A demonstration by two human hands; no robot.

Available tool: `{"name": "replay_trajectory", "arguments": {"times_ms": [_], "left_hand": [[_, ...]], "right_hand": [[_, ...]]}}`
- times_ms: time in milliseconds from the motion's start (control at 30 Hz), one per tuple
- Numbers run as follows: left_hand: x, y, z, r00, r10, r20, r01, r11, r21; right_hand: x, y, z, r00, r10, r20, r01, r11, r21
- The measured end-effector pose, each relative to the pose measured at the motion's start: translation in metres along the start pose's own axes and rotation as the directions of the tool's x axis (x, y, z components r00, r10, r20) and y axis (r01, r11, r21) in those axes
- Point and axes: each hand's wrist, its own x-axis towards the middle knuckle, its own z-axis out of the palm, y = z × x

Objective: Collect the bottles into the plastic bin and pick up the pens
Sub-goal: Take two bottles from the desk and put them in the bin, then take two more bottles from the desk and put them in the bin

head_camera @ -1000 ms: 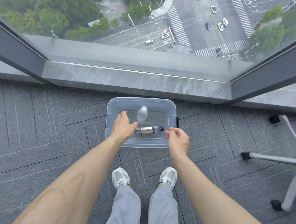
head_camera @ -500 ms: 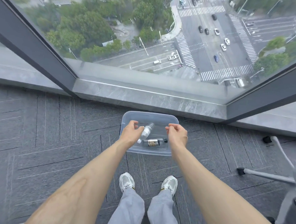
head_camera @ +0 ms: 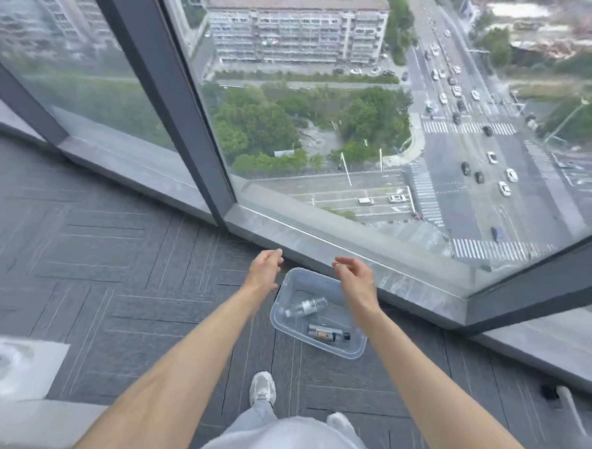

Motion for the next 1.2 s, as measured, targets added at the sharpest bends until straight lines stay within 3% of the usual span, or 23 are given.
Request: {"name": "replay_trajectory", "arguments": {"times_ms": [233, 367, 533, 733, 967, 1200], "left_hand": [[-0.079, -0.015, -0.006, 0.964, -0.002, -0.265, -0.068, 0.964, -0.256], [-0.132, -0.052, -0.027, 0.877, -0.091, -0.471, -0.131, 0.899, -0.417], [-0.219, -0.105, -0.079, 0.709, -0.212, -0.673, -0.231, 0.831, -0.506], [-0.352, -0.167, -0.137, 0.415, -0.353, -0.839, -0.429, 0.738, -0.522], [-0.526, -0.277, -0.157, 0.104, -0.518, -0.849, -0.566, 0.671, -0.479], [-0.675, -0.395, -0.17, -0.063, -0.645, -0.761, -0.657, 0.601, -0.455]], "right_hand": [[-0.05, -0.014, -0.011, 0.958, -0.129, 0.255, 0.148, 0.987, -0.057], [-0.093, -0.018, 0.017, 0.877, -0.163, 0.452, 0.213, 0.975, -0.061], [-0.176, -0.016, 0.083, 0.671, -0.188, 0.717, 0.296, 0.955, -0.026], [-0.321, 0.004, 0.15, 0.333, -0.122, 0.935, 0.352, 0.936, -0.003], [-0.504, 0.075, 0.185, -0.012, 0.02, 1.0, 0.425, 0.905, -0.013], [-0.675, 0.169, 0.199, -0.194, 0.122, 0.973, 0.493, 0.87, -0.011]]}}
